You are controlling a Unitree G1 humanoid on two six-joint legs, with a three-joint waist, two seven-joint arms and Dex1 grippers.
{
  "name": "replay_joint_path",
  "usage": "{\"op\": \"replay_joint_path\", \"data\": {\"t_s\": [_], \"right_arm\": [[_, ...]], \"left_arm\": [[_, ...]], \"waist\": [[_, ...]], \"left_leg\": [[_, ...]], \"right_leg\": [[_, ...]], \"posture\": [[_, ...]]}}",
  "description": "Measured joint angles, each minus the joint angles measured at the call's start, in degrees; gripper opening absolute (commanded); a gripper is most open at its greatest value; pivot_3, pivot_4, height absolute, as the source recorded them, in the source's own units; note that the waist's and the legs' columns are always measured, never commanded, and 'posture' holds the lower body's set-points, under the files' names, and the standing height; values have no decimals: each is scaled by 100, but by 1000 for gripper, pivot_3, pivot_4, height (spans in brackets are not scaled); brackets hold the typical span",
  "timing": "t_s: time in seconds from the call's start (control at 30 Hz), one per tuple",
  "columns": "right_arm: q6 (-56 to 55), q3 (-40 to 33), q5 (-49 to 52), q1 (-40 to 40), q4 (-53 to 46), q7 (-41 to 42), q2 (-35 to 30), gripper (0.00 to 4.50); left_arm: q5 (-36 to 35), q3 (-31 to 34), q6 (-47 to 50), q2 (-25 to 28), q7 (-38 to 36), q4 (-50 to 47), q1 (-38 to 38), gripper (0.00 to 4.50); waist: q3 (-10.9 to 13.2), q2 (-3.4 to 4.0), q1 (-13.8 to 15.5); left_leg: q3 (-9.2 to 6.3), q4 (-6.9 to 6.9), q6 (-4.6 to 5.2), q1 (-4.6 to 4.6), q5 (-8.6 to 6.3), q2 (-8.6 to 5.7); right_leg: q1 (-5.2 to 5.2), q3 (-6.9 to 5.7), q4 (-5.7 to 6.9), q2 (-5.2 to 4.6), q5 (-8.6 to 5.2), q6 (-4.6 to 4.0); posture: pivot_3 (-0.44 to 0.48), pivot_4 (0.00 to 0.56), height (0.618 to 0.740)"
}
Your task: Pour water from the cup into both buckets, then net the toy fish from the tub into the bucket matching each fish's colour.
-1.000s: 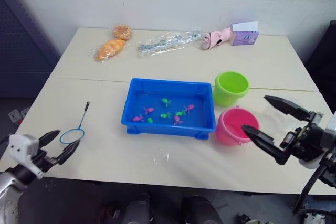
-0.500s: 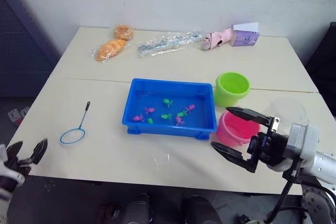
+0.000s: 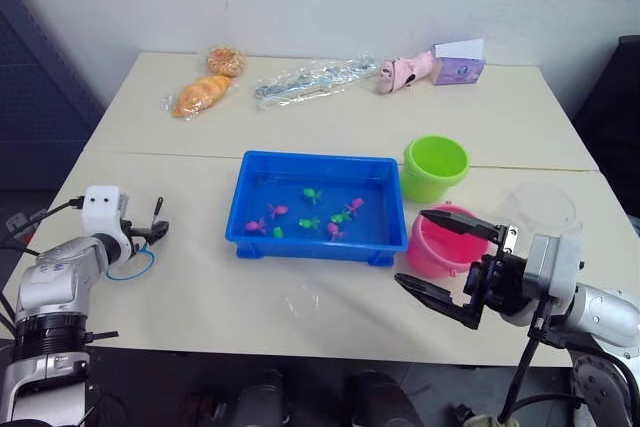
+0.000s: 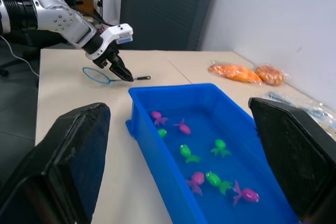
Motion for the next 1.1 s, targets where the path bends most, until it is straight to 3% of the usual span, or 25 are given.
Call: {"op": "replay_joint_path", "data": {"t_s": [0.1,0.13,0.2,0.47,0.67,0.8,0.87,0.97,1.1], "right_arm": [[-4,-20,-39,119,-69,-82,0,4479],[-8,-31,-42,127,-90,-95,0,4500],[-10,-78,-59,145,-103,-127,0,4500],[-75,-101,-104,219,-112,-203,0,4500],[-56,-147,-52,191,-109,-205,-151,4500],[417,-129,247,-197,-192,-324,-514,4500],[1030,-37,415,-441,-344,-412,-982,4500],[1980,185,983,-1252,-362,-835,-1222,4500],[3228,444,1413,-2212,-288,-1193,-1870,4500]], "left_arm": [[87,-84,221,-30,1,158,-148,4500],[101,-99,283,-21,-12,154,-162,4082],[109,-158,406,8,-97,130,-167,3652],[97,-140,562,51,-441,164,-93,31],[-55,122,262,134,-830,21,186,31],[-717,430,-614,266,-2162,-532,128,31],[-866,394,-1197,665,-3069,-893,-19,31],[-823,-157,-2238,1035,-4344,-1502,-378,31],[-626,-1374,-2826,967,-5597,-1899,-950,31]], "waist": [[-1,-2,14],[-2,-2,10],[-2,-1,8],[-16,25,15],[-13,22,-10],[19,-33,11],[20,-32,9],[27,1,2],[37,24,21]], "left_leg": [[-1,6,1,3,0,0],[0,6,1,8,-1,-1],[1,2,-1,22,-2,-1],[8,-8,-8,53,-8,-1],[13,-10,-10,49,-8,1],[3,-2,-22,26,0,5],[1,-2,-18,18,-3,3],[2,-3,-10,18,-7,-3],[-11,1,2,-20,-2,-8]], "right_leg": [[5,1,-1,-2,0,0],[8,3,-1,-2,0,0],[20,6,-2,-2,0,1],[41,15,-2,-3,-1,1],[31,19,-3,-3,-1,1],[18,10,-6,-4,-2,-2],[14,9,-17,-8,-1,-4],[21,8,-36,-16,0,-5],[-5,-10,-35,-19,0,-6]], "posture": [[0,150,740],[0,150,740],[0,150,740],[0,150,740],[0,150,740],[0,150,740],[0,150,740],[0,150,740],[0,150,740]]}}
